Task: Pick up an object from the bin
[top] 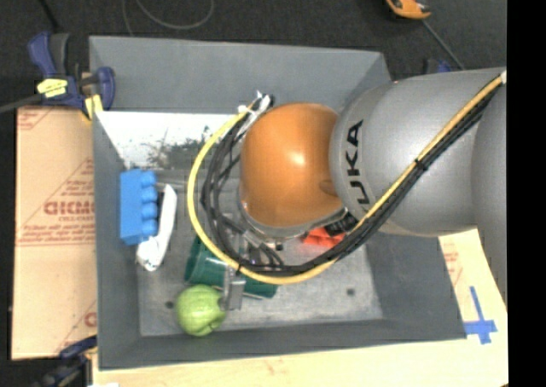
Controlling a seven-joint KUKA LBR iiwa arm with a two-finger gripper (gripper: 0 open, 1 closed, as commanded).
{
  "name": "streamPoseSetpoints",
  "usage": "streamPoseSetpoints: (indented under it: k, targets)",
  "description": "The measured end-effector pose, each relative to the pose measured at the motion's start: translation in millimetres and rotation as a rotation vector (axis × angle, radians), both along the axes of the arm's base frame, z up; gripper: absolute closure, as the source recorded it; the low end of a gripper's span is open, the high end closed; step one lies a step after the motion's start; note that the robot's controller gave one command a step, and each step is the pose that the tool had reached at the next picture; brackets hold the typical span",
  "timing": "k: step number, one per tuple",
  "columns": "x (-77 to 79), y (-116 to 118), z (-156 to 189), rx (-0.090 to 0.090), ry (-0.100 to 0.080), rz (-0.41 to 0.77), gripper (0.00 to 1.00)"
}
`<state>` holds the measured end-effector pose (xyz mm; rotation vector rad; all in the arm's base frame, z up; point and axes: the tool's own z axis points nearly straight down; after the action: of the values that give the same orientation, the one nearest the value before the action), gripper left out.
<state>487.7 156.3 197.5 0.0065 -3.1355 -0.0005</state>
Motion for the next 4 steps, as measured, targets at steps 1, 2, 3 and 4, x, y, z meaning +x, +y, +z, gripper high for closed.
streamPoseSetpoints:
  k: [1, 2, 3, 4]
  targets:
    - [1.8, -0.6, 4.2, 0.002, -0.008, -0.003, 0.0]
    - [10.8, -21.4, -50.3, 0.003, -0.015, 0.011, 0.0]
    - [25.2, -7.3, -84.9, 0.001, -0.02, 0.015, 0.0]
    - [43.5, -17.4, -88.2, 0.003, -0.019, 0.023, 0.0]
